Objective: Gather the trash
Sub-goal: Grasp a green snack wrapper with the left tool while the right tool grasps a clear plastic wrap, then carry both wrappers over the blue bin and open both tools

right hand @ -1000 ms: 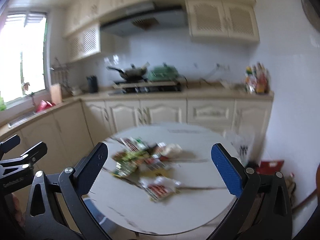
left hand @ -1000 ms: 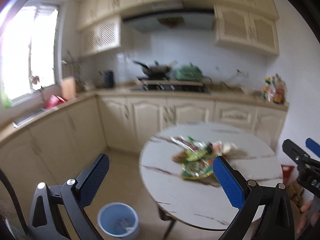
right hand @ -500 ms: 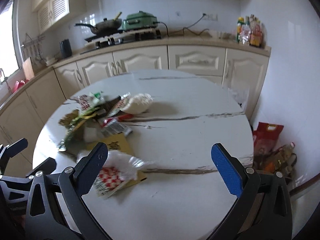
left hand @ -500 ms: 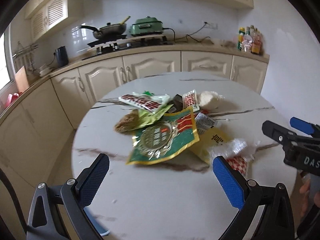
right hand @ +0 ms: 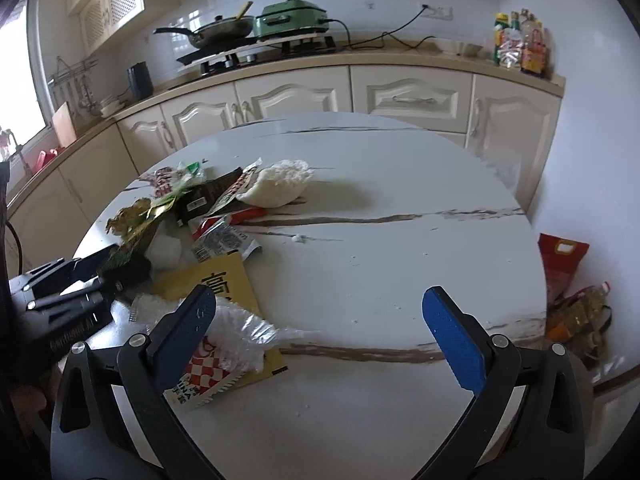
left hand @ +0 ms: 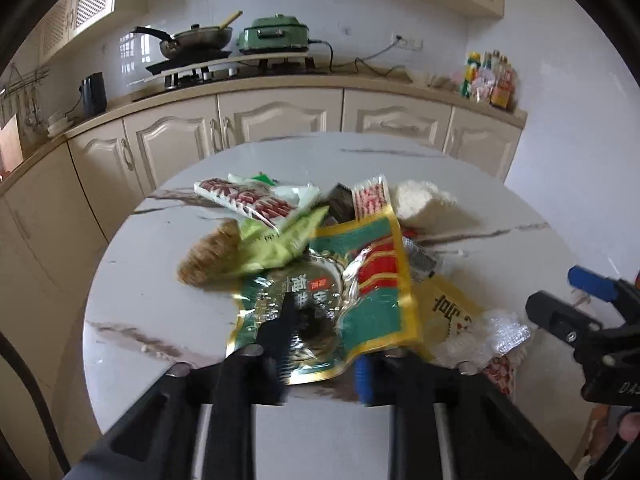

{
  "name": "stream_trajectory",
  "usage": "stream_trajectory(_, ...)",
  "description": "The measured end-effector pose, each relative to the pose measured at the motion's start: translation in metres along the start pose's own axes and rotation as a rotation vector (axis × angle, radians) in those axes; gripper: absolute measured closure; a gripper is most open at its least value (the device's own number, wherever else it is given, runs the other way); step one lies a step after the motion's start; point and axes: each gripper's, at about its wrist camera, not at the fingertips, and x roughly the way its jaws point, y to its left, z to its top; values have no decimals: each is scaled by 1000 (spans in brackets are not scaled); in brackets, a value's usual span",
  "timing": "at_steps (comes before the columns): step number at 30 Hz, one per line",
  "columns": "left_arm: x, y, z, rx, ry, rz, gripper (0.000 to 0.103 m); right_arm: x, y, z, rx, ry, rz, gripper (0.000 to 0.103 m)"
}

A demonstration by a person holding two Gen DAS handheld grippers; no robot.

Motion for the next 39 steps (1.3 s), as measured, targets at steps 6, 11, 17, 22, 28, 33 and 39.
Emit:
stream_trajectory(6, -34, 19, -8, -51, -59, -35, 99, -1, 10, -4, -16, 12, 41, 0)
stream_trajectory(11, -67, 28, -29, -75, -77, -61, 101, -5, 25, -9, -46, 12, 86, 0)
stream_trajectory(17, -98, 37, -54, -81, -61, -117, 101, -5, 43, -12, -99, 13, 150, 0)
stream_trajectory(22, -115, 42, -61, -88, -60, -133, 101, 4, 55, -17, -145, 37, 177, 1)
stream_trajectory(28, -132, 46, -65, -107, -58, -153, 101, 12, 51, -25, -128, 64, 194, 56)
stream_trajectory(33, -144, 48, -65, -118, -77, -184, 101, 5, 48, -25, -128, 51, 185, 77)
stream_trajectory(39, -149, 51, -66, -104, -90, -212, 101, -15, 42, -18, -97, -14, 118, 80)
